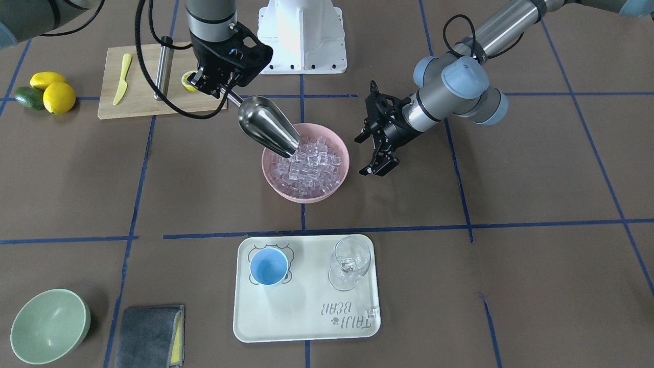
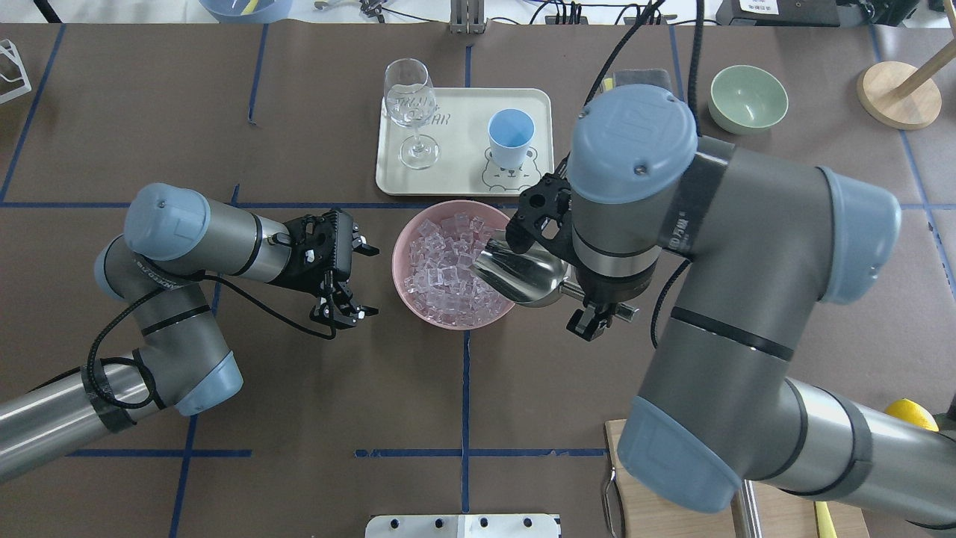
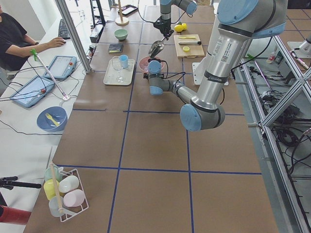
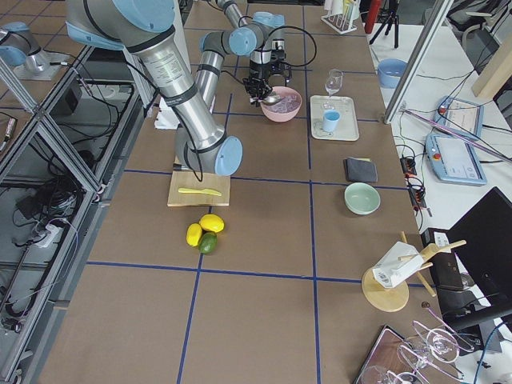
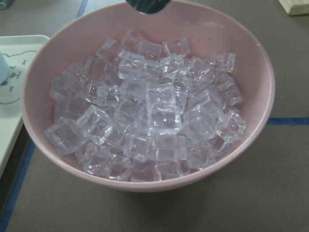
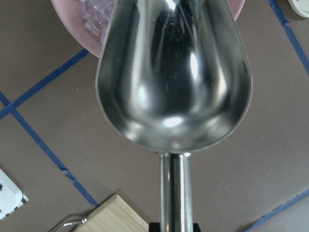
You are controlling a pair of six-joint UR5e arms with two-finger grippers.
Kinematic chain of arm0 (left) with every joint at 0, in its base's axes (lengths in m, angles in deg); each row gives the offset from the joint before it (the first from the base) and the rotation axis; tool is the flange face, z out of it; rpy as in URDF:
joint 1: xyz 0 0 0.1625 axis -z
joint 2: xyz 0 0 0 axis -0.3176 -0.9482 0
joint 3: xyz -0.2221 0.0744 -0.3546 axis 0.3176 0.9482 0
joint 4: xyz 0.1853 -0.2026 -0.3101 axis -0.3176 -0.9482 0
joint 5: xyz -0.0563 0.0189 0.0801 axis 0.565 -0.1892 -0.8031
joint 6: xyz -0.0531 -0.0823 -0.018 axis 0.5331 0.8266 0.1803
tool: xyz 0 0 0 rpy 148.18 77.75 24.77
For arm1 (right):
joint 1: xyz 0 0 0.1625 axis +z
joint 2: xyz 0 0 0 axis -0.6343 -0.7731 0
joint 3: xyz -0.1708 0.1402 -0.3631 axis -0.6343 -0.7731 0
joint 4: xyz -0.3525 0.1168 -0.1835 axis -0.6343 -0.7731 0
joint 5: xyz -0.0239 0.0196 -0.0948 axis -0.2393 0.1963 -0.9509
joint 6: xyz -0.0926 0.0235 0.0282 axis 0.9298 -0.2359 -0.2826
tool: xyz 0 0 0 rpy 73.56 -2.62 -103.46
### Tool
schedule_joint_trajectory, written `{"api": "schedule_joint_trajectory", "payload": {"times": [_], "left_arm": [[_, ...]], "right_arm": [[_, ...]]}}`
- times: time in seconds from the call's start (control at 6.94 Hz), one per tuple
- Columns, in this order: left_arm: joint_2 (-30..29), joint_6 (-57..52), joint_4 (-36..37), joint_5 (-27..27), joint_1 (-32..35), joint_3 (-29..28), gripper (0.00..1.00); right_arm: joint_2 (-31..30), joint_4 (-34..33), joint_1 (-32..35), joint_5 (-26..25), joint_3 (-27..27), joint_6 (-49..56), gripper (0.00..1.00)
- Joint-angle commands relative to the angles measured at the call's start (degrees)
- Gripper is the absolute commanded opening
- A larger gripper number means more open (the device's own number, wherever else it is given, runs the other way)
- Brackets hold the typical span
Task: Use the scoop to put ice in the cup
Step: 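Dip the scoop into the ice cubes with the right gripper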
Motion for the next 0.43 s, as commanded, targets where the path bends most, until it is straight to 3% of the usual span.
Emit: {"api": "schedule_joint_trajectory", "payload": {"times": [0.0,0.29], "left_arm": [[0.1,0.0,0.0,-0.7,-0.1,-0.1,1.00],[0.1,0.0,0.0,-0.8,-0.2,-0.3,1.00]], "right_arm": [[5.1,-10.7,0.0,-3.3,-3.6,5.6,0.00],[14.3,-18.4,0.0,-5.4,-12.6,9.7,0.00]]}}
